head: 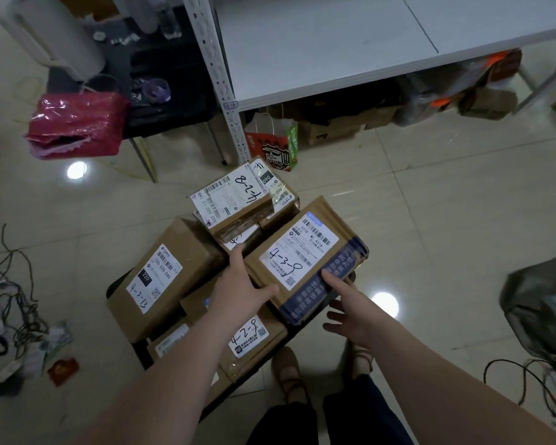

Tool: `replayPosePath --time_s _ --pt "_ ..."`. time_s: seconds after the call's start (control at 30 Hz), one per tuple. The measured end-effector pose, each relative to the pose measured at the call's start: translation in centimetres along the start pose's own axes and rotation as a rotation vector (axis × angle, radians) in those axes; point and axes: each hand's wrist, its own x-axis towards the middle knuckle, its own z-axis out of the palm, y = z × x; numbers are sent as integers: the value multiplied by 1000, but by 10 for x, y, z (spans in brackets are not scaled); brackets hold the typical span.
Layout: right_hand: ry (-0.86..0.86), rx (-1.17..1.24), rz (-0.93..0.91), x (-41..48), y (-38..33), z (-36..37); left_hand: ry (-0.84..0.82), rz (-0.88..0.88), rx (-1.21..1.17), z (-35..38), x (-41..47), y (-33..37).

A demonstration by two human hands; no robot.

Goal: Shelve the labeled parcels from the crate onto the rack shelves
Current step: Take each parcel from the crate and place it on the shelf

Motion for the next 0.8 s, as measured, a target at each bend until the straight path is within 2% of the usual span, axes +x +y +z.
replayPosePath --time_s 0.1,0.3,0.37,0.53,0.8 --pt "-45 62 -25 3 8 10 -107 -57 -49 2 -4 -5" --pt "-48 211 -109 -8 9 13 -109 -11 -16 -2 -20 4" --pt "-88 238 -115 -21 0 12 -151 12 -129 -9 -28 14" --pt "-165 314 -268 -65 -38 7 -221 154 -418 -35 -47 50" --pt "-212 344 -494 -140 -95 -9 -291 349 -654 -71 -75 124"
